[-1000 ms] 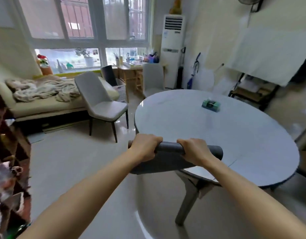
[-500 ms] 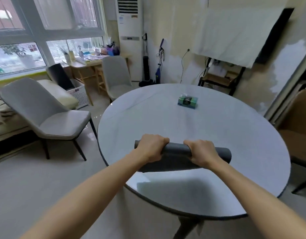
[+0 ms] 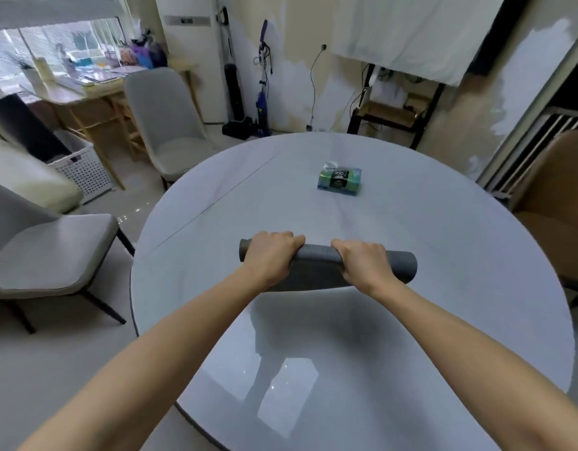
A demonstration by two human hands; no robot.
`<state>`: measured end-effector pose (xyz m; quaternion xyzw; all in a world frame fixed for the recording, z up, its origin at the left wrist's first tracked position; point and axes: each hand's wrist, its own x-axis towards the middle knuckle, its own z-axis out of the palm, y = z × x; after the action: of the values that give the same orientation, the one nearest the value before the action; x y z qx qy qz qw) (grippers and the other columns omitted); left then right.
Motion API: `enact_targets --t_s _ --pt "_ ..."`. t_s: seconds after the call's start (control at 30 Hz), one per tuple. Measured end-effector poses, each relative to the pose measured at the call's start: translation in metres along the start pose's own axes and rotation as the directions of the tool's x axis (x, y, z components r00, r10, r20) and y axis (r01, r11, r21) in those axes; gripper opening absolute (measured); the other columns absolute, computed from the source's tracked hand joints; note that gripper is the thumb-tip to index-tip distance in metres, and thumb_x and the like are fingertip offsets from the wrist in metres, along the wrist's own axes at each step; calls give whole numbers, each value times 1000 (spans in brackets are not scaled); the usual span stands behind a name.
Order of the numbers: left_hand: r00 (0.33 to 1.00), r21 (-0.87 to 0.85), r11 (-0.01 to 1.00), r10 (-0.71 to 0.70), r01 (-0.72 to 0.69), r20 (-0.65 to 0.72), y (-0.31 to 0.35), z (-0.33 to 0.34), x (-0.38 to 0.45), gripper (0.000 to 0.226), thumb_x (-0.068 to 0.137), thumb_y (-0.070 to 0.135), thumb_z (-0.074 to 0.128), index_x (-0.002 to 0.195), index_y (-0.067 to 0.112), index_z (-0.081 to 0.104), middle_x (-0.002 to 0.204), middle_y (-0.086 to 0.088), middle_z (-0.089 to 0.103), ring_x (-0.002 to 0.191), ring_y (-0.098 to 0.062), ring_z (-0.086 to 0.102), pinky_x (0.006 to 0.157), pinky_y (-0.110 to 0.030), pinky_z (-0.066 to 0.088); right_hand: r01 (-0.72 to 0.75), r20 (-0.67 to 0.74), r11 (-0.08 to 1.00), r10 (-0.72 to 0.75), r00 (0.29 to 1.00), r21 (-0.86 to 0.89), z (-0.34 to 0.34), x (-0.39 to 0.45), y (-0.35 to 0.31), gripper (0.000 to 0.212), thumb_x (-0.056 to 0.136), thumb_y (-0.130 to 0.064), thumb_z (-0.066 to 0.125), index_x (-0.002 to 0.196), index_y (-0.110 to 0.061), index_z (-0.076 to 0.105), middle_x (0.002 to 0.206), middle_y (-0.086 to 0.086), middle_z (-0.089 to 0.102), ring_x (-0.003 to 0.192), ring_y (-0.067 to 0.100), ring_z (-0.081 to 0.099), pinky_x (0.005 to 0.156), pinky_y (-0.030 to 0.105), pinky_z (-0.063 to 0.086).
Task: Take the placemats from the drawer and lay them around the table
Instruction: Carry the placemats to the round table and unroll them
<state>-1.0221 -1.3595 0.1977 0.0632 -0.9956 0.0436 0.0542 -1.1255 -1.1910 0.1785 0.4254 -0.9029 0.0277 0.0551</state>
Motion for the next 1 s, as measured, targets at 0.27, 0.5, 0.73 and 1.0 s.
enact_targets --t_s 0.27,0.5,0.73,1.0 --pt "956 39 987 161 -157 -247 -34 46 77 30 70 9 73 96 18 63 80 -3 63 69 -26 63 62 -33 44 -180 -252 976 145 957 -123 39 57 13 37 52 1 73 85 -13 63 67 5 64 58 29 62 52 32 49" --pt "882 -119 967 253 -224 397 -32 146 61 41 93 12 54 132 16 43 125 -8 50 114 -27 54 84 -36 43 -209 462 978 185 867 0 139 32 -4 56 81 -8 60 132 -14 37 130 14 51 118 34 51 92 41 45" --pt "780 -550 758 88 351 619 -47 164 53 60 89 45 61 140 15 46 146 -7 41 130 -25 45 109 -36 37 -510 560 743 221 799 434 140 11 18 63 89 -37 61 143 -15 38 155 4 31 144 19 25 117 32 23" --pt "563 -423 374 -490 825 666 -41 195 81 74 88 45 59 143 5 30 142 -20 40 131 -37 39 110 -46 34 -832 756 -223 580 305 507 147 27 80 52 85 -21 65 129 2 48 125 17 59 107 32 60 90 38 51"
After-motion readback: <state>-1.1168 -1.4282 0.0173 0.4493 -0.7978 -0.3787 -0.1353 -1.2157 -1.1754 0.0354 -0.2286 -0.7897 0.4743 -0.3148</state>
